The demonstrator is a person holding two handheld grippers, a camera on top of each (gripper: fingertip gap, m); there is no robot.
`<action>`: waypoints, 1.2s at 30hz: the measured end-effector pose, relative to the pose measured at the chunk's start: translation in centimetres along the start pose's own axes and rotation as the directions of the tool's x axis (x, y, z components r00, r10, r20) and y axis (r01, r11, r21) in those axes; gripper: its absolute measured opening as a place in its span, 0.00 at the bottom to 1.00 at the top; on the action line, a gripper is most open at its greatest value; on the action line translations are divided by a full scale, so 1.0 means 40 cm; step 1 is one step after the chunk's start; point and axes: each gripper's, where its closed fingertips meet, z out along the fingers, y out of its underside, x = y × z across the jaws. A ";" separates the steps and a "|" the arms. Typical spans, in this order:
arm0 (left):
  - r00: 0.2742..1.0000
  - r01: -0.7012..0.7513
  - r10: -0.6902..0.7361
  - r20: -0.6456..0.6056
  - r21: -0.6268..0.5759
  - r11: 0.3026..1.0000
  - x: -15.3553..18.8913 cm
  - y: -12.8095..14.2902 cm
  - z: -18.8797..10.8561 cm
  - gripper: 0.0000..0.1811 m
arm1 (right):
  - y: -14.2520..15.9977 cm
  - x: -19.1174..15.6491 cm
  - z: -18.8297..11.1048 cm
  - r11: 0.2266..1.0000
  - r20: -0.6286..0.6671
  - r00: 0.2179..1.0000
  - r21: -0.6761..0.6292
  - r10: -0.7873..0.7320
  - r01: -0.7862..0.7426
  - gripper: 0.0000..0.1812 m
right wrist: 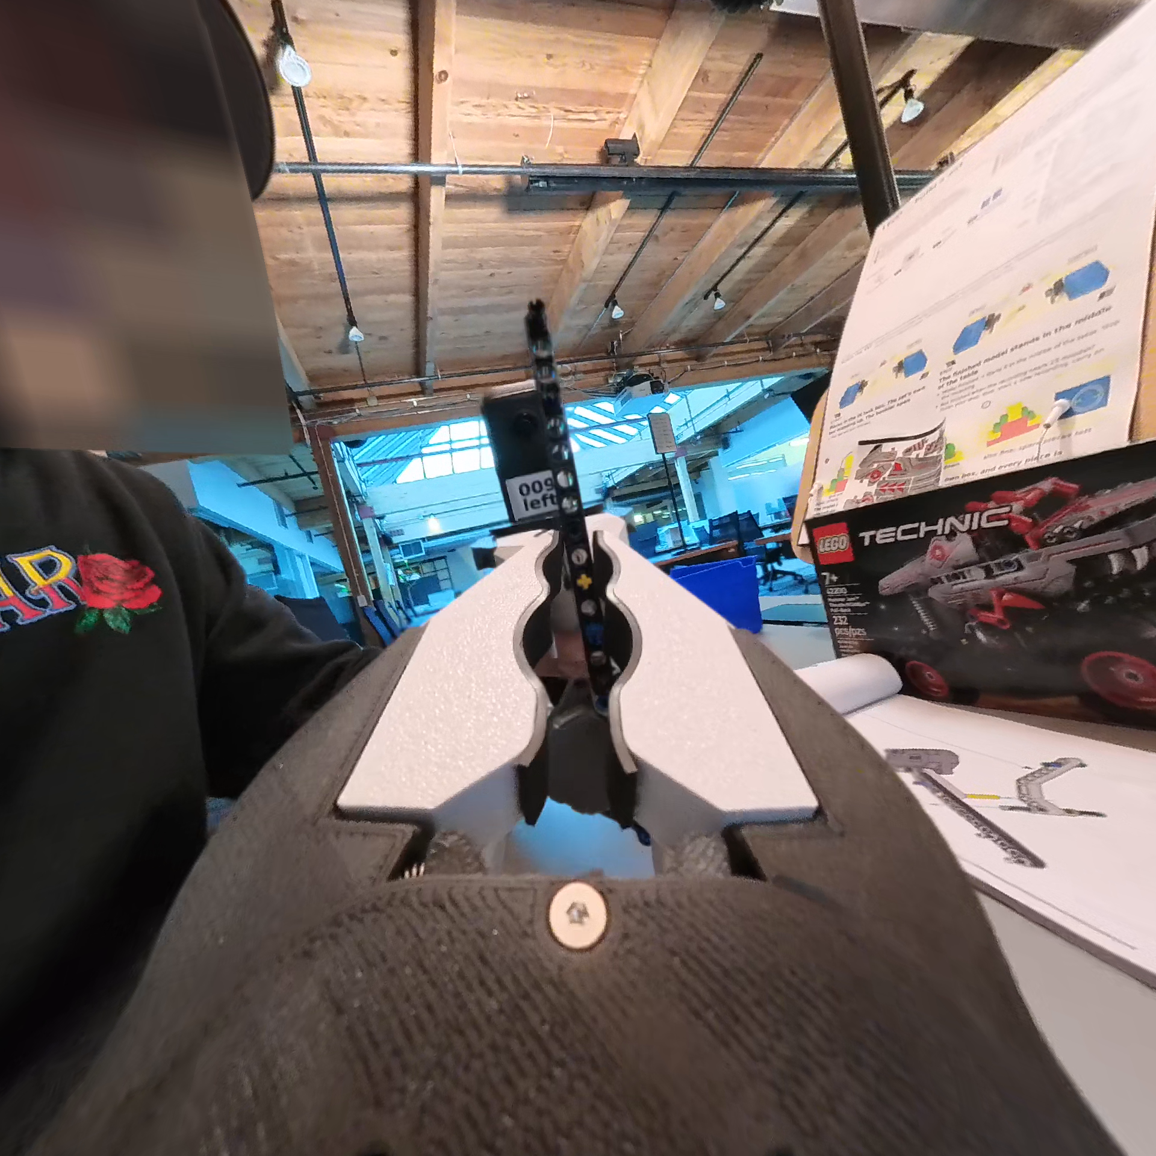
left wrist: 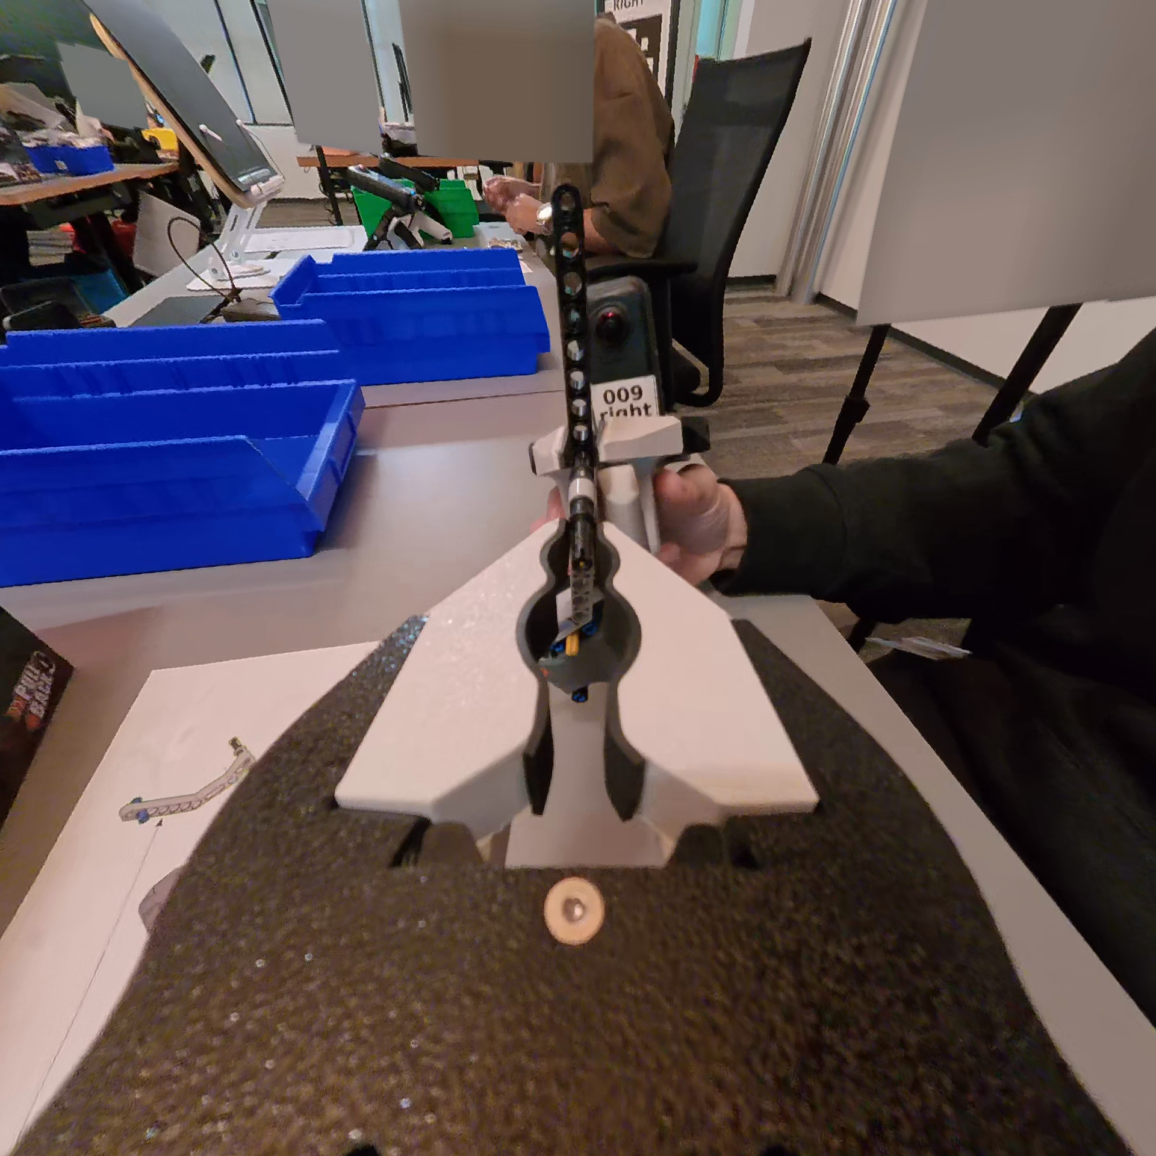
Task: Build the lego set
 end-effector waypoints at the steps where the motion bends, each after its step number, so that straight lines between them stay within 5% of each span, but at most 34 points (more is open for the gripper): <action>1: 1.000 0.000 0.000 -0.003 -0.012 1.000 0.000 0.004 -0.001 0.03 | 0.001 0.001 -0.003 1.000 -0.009 1.000 -0.014 -0.022 0.022 0.04; 13: 0.996 0.017 -0.025 -0.089 -0.089 0.996 0.011 0.058 -0.001 0.03 | 0.045 -0.004 -0.018 0.970 0.021 0.991 -0.204 -0.129 0.131 0.02; 22: 0.993 -0.002 -0.015 -0.113 -0.151 0.989 0.013 0.115 0.014 0.03 | 0.107 0.007 -0.049 0.872 0.023 0.986 -0.465 -0.162 0.154 0.03; 36: 0.998 -0.021 0.016 -0.054 -0.086 0.996 -0.001 0.102 0.028 0.03 | 0.116 0.027 -0.057 0.860 -0.028 0.987 -0.494 -0.158 0.124 0.03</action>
